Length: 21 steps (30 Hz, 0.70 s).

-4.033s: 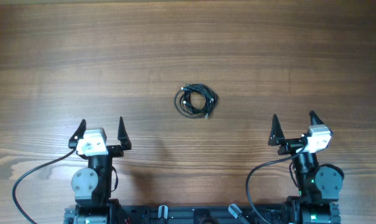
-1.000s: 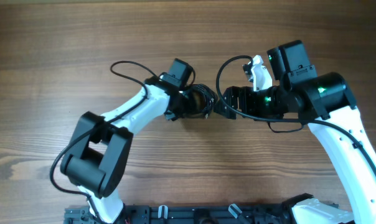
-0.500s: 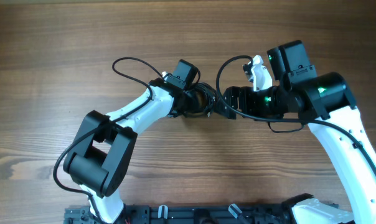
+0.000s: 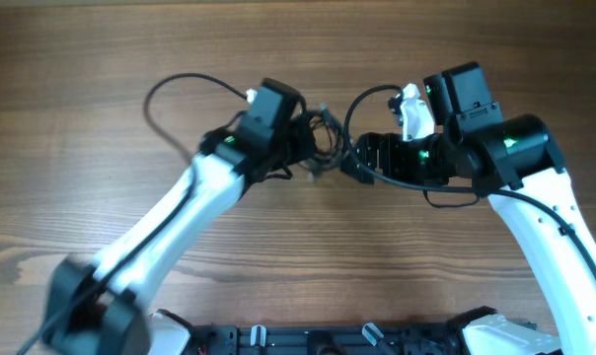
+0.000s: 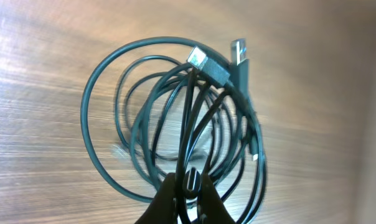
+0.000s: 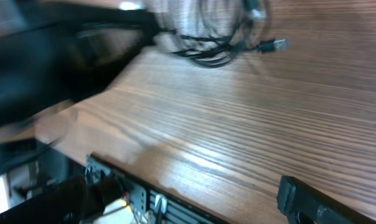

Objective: Untangle cables

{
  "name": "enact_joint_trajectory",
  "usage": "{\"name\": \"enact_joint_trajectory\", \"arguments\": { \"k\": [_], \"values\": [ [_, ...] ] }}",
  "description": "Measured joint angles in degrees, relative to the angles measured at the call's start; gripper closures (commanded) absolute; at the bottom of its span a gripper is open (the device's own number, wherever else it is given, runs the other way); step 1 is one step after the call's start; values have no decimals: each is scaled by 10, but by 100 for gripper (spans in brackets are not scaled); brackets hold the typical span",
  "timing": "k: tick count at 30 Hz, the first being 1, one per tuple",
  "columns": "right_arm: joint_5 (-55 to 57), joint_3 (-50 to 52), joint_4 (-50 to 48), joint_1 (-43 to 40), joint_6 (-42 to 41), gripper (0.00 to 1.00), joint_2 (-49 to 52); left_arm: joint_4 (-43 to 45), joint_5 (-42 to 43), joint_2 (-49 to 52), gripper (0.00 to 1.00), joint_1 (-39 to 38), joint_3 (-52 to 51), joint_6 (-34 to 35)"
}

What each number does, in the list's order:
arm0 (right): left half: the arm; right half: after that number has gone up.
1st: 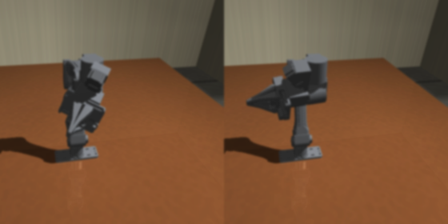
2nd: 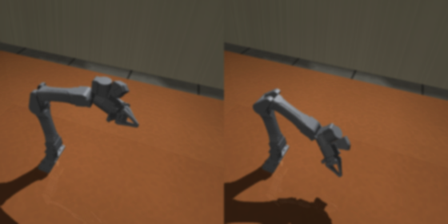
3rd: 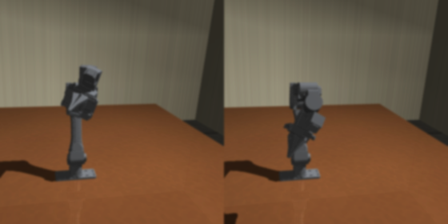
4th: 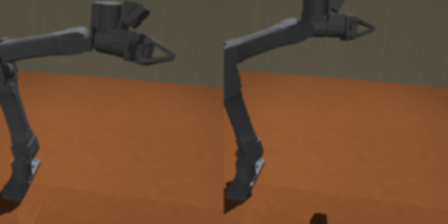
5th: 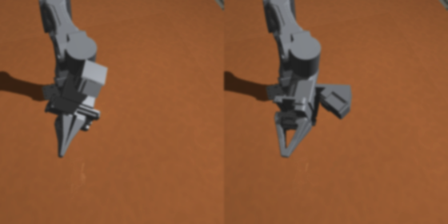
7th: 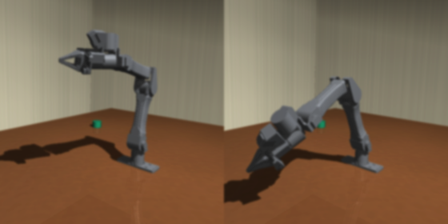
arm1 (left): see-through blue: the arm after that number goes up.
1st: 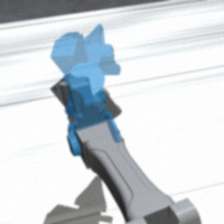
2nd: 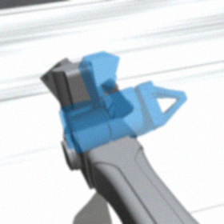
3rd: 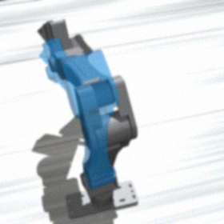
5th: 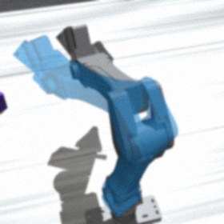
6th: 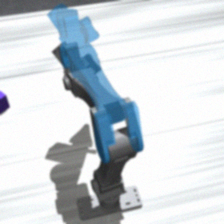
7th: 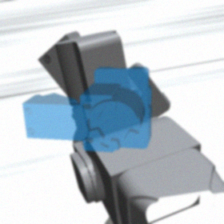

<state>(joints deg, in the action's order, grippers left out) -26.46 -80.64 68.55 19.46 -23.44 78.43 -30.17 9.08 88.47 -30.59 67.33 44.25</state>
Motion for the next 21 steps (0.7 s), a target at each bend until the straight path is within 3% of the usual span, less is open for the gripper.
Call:
{"name": "enact_joint_trajectory", "arguments": {
  "k": [5, 15, 17, 19, 21],
  "values": [
    [54, 0, -28, 0, -54, 0, 0, -2, 11, -113, 96, 0, 0, 3],
    [143, 0, -78, 0, -128, 4, 10, 54, 169, -119, 96, 0, 0, 85],
    [175, 0, -78, 0, -132, 19, 31, 54, 186, -119, 96, 0, 0, 91],
    [202, 0, -68, 1, -136, 59, 78, 54, 201, -119, 96, 0, 0, 110],
    [203, 0, -57, 4, -137, 85, 109, 54, 208, -119, 96, 0, 0, 119]
  ]
}}
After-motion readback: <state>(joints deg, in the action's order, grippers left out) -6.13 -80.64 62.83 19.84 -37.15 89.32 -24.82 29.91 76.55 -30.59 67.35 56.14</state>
